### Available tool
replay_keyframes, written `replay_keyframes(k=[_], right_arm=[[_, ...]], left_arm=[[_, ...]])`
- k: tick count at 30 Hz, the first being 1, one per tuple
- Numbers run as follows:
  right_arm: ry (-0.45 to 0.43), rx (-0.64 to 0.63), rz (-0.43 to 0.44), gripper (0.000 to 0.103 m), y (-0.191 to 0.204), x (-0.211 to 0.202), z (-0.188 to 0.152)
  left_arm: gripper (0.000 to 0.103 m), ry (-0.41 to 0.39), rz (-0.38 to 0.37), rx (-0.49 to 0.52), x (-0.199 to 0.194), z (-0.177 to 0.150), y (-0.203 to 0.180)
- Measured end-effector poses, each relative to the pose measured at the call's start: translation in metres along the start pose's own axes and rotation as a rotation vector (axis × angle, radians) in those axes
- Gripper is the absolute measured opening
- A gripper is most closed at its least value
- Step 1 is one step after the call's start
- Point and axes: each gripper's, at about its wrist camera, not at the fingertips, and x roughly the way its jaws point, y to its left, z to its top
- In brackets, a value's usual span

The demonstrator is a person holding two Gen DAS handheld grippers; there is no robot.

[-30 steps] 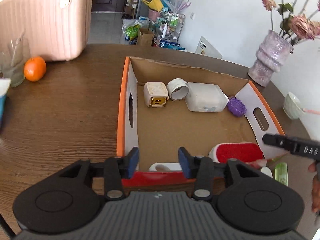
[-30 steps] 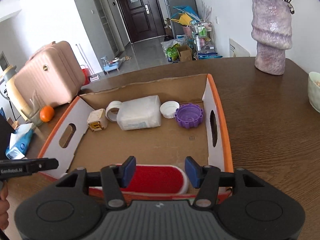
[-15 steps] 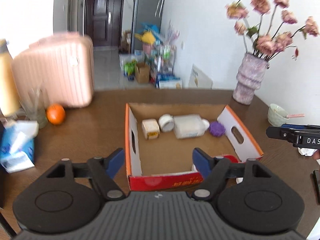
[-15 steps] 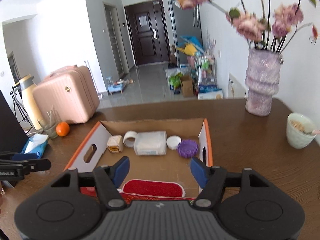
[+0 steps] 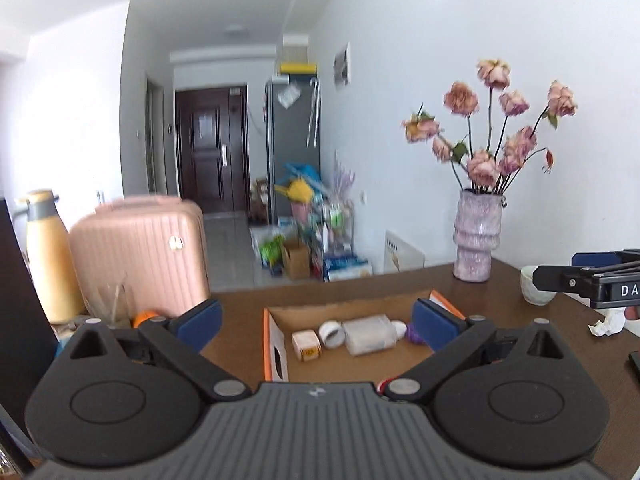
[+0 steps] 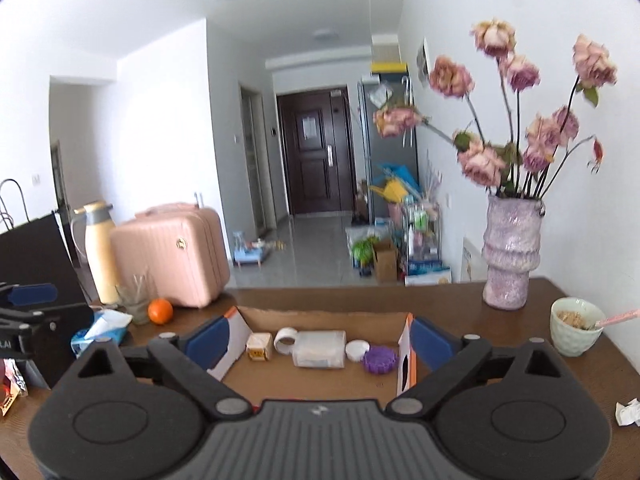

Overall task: Organize rigid objects
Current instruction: 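Raise both grippers out of the box and back over the table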

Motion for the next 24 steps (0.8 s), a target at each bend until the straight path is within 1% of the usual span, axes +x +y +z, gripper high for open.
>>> replay_keyframes(k=[2, 5, 8, 13, 18, 21, 24], right_arm=[[-0.046, -0.025, -0.013, 0.102, 0.003, -0.009, -0.004], [-0.107, -0.058, -0.014, 0.103, 0.007, -0.021, -0.01], [-0.135, -0.09, -0.033, 0.103, 0.011, -0.026, -0.016], [-0.159, -0.117, -0.032, 0.103, 0.018, -0.034, -0.022], [-0.161, -0.132, -0.025, 0.103, 0.022, -0.038, -0.029], [-0.151, -0.144, -0.021, 0.103, 0.024, -0.043, -0.04], [-0.13, -0.179, -0.014, 0.103, 0.024, -0.051, -0.057]], left_arm=[[0.103, -0.024, 0.0, 0.012, -0.007, -0.002, -0.003], [0.103, -0.054, -0.002, 0.028, -0.015, -0.005, -0.007], [0.103, -0.07, 0.006, 0.03, -0.021, -0.01, -0.009], [0.103, -0.083, -0.003, 0.034, -0.026, -0.015, -0.009], [0.103, -0.072, -0.005, 0.018, -0.03, -0.023, -0.006], [0.103, -0.059, -0.023, -0.001, -0.035, -0.038, 0.0], [0.103, -0.04, -0.034, -0.03, -0.045, -0.063, 0.012]])
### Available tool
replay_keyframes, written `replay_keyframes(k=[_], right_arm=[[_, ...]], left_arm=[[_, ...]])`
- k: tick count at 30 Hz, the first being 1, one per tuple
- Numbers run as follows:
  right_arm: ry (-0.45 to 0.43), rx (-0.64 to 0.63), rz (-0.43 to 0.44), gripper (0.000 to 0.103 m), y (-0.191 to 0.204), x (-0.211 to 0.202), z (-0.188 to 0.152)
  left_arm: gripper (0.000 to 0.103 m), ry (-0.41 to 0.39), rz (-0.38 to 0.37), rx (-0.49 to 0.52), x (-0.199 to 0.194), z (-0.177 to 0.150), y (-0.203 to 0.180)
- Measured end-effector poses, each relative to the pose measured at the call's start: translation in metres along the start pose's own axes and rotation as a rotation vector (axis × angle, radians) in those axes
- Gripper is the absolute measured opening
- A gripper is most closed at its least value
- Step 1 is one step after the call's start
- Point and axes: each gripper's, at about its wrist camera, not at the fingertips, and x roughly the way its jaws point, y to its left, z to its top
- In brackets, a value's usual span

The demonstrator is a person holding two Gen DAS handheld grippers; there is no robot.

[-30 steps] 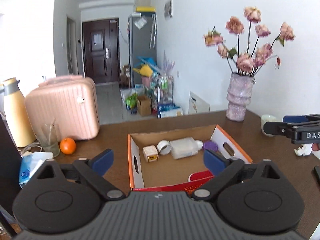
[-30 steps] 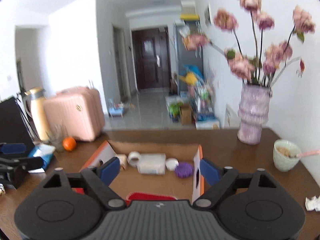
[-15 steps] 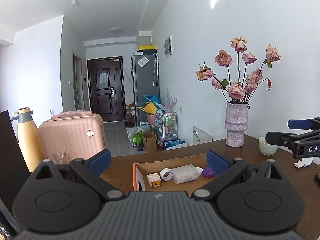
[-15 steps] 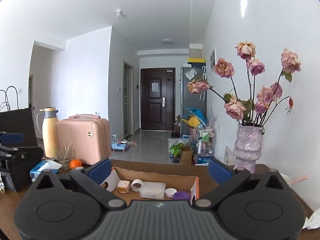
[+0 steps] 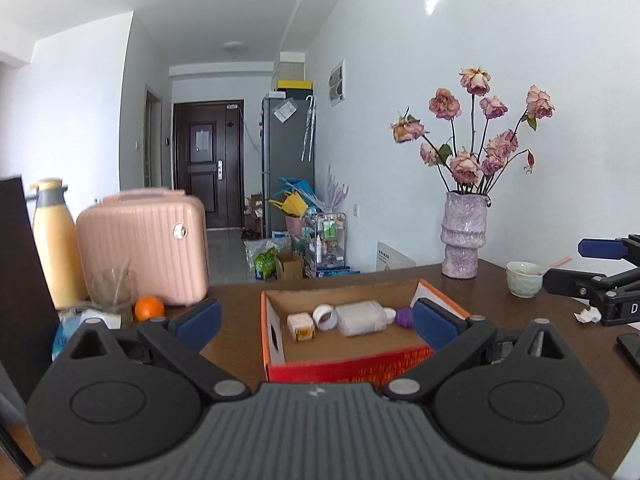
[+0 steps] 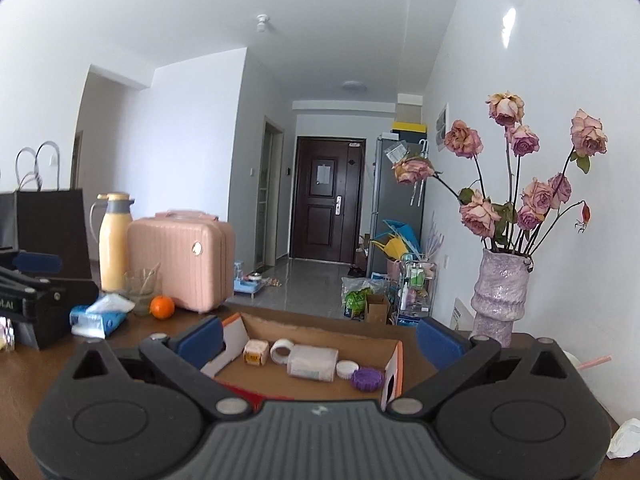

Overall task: Organize rigid objects
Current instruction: 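Raise both grippers out of the box and back over the table, then grasp the blue cap with the left gripper while the right grasps the green bottle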

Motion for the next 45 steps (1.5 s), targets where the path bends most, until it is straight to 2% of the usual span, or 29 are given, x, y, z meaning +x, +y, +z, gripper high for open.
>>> replay_keyframes(k=[7, 11, 14, 16, 20, 23, 26, 28, 32, 34, 36, 39, 45], right_arm=[[0.047, -0.023, 0.024, 0.103, -0.006, -0.051, -0.041], [0.072, -0.038, 0.028, 0.103, -0.008, -0.08, -0.063], [0.093, -0.034, 0.016, 0.103, -0.01, -0.098, -0.084], [0.129, -0.014, -0.002, 0.103, -0.009, -0.104, -0.101], [0.216, 0.021, -0.05, 0.103, -0.001, -0.111, -0.136], [0.281, 0.016, 0.005, 0.103, 0.005, -0.113, -0.151], [0.297, -0.013, 0.01, 0.103, 0.011, -0.114, -0.154], [0.307, -0.001, 0.006, 0.103, 0.01, -0.11, -0.154], [0.349, 0.109, -0.028, 0.103, -0.001, -0.099, -0.157], [0.36, 0.147, -0.038, 0.099, -0.007, -0.095, -0.161], [0.364, 0.153, -0.041, 0.088, -0.011, -0.089, -0.163], [0.357, 0.166, -0.035, 0.081, -0.013, -0.079, -0.163], [0.316, 0.22, -0.071, 0.081, -0.024, -0.038, -0.152]], left_arm=[[0.103, 0.049, -0.002, -0.04, -0.048, -0.06, 0.022], [0.103, 0.042, 0.011, -0.069, -0.079, -0.088, 0.033], [0.103, 0.102, 0.051, -0.072, -0.087, -0.108, 0.035], [0.103, 0.137, 0.083, -0.078, -0.089, -0.122, 0.033], [0.103, 0.172, 0.052, -0.129, -0.099, -0.139, 0.032], [0.103, 0.198, 0.042, -0.114, -0.101, -0.144, 0.03], [0.103, 0.217, 0.087, -0.082, -0.094, -0.147, 0.028], [0.103, 0.242, 0.096, -0.116, -0.087, -0.148, 0.031], [0.103, 0.266, 0.084, -0.134, -0.077, -0.149, 0.03], [0.103, 0.264, 0.084, -0.119, -0.072, -0.149, 0.027], [0.103, 0.267, 0.075, -0.117, -0.063, -0.147, 0.024], [0.103, 0.267, 0.06, -0.1, -0.044, -0.142, 0.015], [0.103, 0.263, 0.016, -0.088, 0.016, -0.122, -0.006]])
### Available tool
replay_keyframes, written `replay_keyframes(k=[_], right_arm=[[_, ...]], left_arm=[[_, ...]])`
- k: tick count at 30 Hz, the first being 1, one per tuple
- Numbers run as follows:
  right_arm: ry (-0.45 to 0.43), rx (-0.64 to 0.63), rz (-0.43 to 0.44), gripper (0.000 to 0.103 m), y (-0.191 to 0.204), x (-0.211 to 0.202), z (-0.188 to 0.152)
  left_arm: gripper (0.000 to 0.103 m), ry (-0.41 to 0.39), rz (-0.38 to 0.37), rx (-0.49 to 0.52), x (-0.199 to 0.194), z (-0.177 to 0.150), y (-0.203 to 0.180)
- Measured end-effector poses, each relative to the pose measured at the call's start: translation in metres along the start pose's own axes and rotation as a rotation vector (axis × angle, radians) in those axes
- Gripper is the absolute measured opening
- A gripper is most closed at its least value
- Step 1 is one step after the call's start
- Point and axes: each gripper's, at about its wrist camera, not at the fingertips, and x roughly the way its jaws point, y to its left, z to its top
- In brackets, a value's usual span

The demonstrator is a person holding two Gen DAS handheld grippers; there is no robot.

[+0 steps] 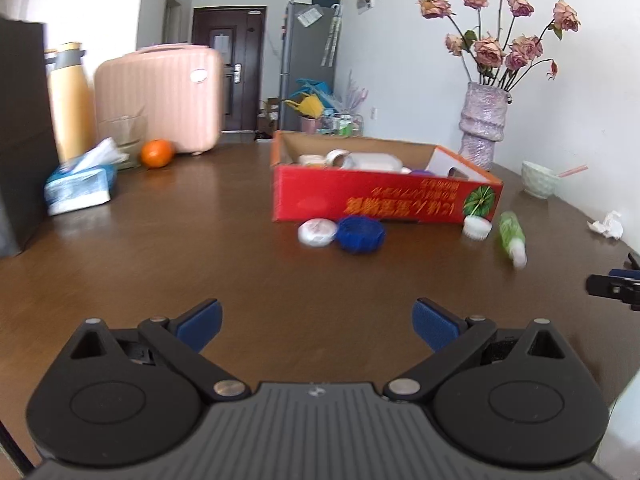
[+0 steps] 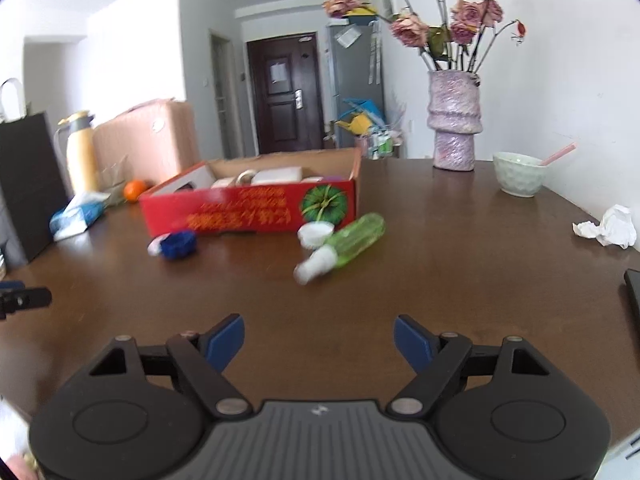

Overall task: Organize rigid objects
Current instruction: 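Grasp the blue cap with the left gripper while the right grasps the green bottle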

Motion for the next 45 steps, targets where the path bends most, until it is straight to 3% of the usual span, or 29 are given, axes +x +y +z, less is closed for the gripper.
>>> replay_keyframes(k=[5, 8, 11, 14, 15, 18, 24, 30, 32, 33, 34, 35, 45], right_arm=[[0.063, 0.041, -0.004, 0.081, -0.006, 0.051, 0.036], [0.049, 0.049, -0.012, 0.08, -0.007, 0.082, 0.055], [0.053, 0.099, -0.007, 0.064, -0.014, 0.114, 0.07], [0.073, 0.079, -0.095, 0.057, -0.018, 0.143, 0.078], [0.086, 0.077, -0.112, 0.049, -0.02, 0.153, 0.079], [0.109, 0.101, -0.097, 0.044, -0.027, 0.168, 0.077], [0.102, 0.051, -0.07, 0.04, -0.023, 0.172, 0.075], [0.108, 0.043, -0.034, 0.04, -0.029, 0.169, 0.072], [0.137, 0.056, -0.026, 0.038, -0.032, 0.172, 0.07], [0.133, 0.048, -0.032, 0.035, -0.032, 0.172, 0.068], [0.131, 0.033, -0.044, 0.034, -0.03, 0.173, 0.066], [0.13, 0.025, -0.053, 0.033, -0.029, 0.173, 0.066], [0.127, -0.008, -0.063, 0.032, -0.026, 0.175, 0.064]], left_arm=[[0.101, -0.043, -0.085, 0.091, 0.047, 0.027, -0.032], [0.093, -0.01, -0.071, 0.117, 0.084, 0.038, -0.044], [0.091, 0.03, -0.042, 0.127, 0.116, 0.047, -0.05], [0.09, 0.065, -0.049, 0.086, 0.138, 0.052, -0.045], [0.087, 0.071, -0.034, 0.076, 0.143, 0.053, -0.044], [0.077, 0.059, -0.028, 0.084, 0.151, 0.054, -0.041], [0.059, 0.087, -0.063, 0.089, 0.161, 0.054, -0.043], [0.061, 0.057, -0.139, 0.151, 0.153, 0.048, -0.057], [0.068, 0.022, -0.127, 0.153, 0.149, 0.048, -0.058], [0.079, -0.007, -0.116, 0.152, 0.146, 0.049, -0.057], [0.084, -0.035, -0.097, 0.155, 0.145, 0.049, -0.057], [0.084, -0.049, -0.082, 0.156, 0.144, 0.05, -0.057], [0.08, 0.112, -0.138, 0.163, 0.17, 0.051, -0.064]])
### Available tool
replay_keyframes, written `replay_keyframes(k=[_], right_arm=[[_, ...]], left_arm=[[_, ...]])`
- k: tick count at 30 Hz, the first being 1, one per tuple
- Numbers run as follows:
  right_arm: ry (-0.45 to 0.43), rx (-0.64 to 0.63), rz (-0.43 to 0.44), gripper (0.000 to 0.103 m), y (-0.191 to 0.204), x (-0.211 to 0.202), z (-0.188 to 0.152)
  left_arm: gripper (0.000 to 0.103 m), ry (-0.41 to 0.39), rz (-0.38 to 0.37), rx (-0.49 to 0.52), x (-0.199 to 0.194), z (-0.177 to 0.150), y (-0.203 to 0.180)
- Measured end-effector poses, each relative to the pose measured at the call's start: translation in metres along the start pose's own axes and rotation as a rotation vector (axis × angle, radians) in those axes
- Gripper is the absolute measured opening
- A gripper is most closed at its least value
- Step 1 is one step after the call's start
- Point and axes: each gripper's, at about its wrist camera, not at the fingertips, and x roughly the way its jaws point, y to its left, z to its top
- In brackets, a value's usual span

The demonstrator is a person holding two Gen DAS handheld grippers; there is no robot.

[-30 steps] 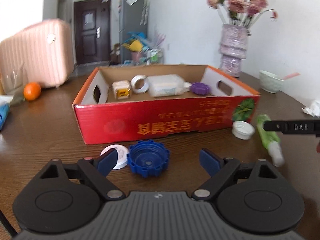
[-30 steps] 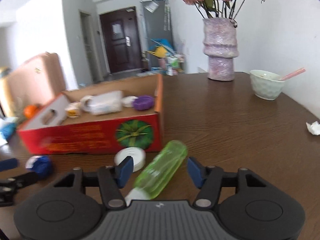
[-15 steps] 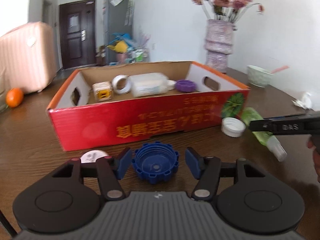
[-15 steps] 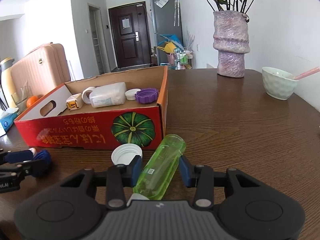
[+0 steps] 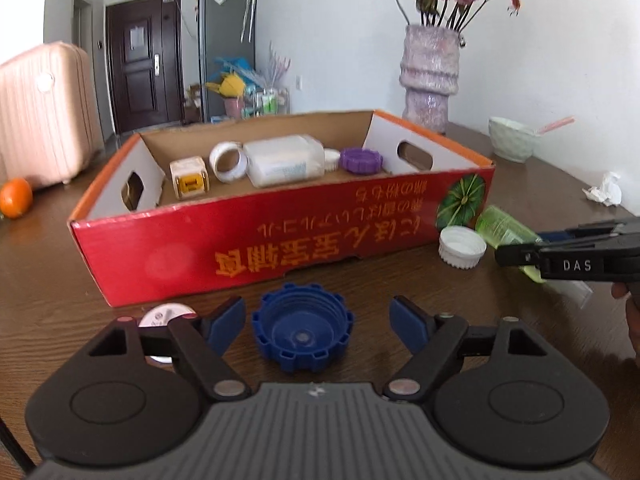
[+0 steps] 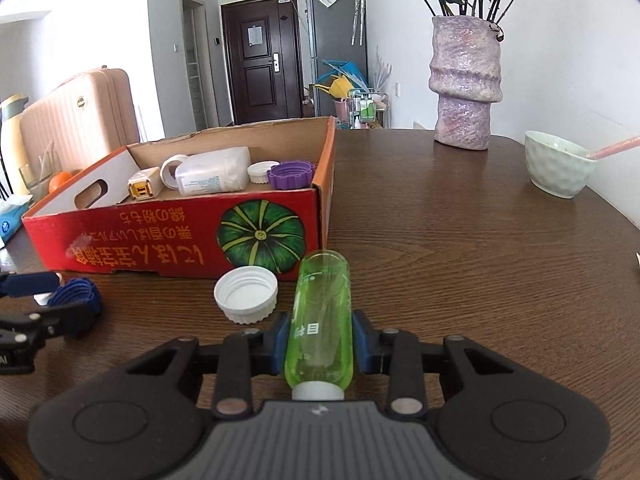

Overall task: Organize rigid objects
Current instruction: 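Grasp the blue cap with the left gripper while the right grasps the green bottle, then lift the blue cap and green bottle and carry them toward the box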

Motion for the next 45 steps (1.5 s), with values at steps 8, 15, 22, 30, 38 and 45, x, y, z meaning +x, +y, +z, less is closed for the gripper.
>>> replay_keyframes(k=[8, 15, 22, 30, 38, 45], right_arm=[[0.001, -0.029, -0.008, 0.03, 0.0, 0.0, 0.001], [-0.007, -0.082, -0.02, 0.03, 0.01, -0.024, -0.013], [-0.09, -0.097, 0.018, 0.03, 0.028, -0.096, -0.039], [-0.195, -0.139, 0.132, 0.03, 0.064, -0.182, -0.063], [-0.242, -0.187, 0.173, 0.03, 0.082, -0.228, -0.077], [-0.236, -0.183, 0.161, 0.03, 0.084, -0.237, -0.083]], left_arm=[[0.055, -0.003, 0.018, -0.041, -0.004, -0.005, 0.003], [0.055, -0.09, 0.067, -0.06, -0.065, -0.017, -0.004], [0.055, -0.172, 0.141, -0.097, -0.15, -0.049, -0.013], [0.055, -0.216, 0.213, -0.099, -0.215, -0.069, -0.017], [0.055, -0.271, 0.203, -0.088, -0.256, -0.079, -0.028], [0.055, -0.271, 0.189, -0.097, -0.257, -0.08, -0.027]])
